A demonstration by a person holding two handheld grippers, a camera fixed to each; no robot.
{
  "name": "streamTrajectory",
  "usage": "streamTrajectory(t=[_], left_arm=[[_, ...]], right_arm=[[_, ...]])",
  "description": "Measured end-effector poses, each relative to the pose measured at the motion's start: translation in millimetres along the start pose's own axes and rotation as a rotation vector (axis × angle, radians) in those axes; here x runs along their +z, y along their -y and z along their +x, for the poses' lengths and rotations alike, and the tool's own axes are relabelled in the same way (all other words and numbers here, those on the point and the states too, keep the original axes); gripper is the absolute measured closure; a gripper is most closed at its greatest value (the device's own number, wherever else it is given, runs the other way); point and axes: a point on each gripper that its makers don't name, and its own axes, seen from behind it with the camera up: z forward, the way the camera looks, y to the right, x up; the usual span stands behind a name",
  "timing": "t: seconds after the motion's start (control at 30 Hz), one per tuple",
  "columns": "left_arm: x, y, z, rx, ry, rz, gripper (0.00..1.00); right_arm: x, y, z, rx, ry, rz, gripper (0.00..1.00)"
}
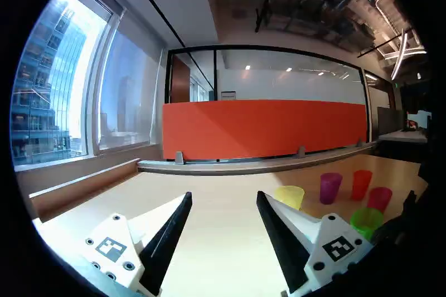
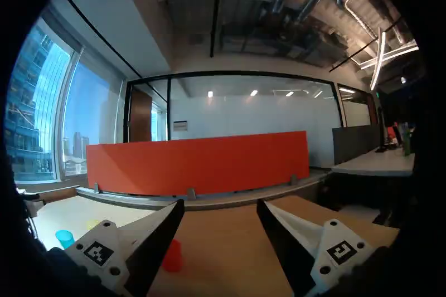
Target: Pour water
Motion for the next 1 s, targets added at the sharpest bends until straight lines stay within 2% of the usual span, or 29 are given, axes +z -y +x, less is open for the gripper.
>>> streamTrajectory(t=[0.57,1.0], left_arm=[[7.1,-3.7,-19.5,-0.013,0.011,-0.017,0.15],[8.2,-7.5,-22.3,-0.020,0.022,-0.033,0.15]], right_arm=[[2.1,7.5,3.5,-0.012,0.003,0.011,0.00],[1.3,11.5,9.3,-0.017,-0.004,0.016,0.00]])
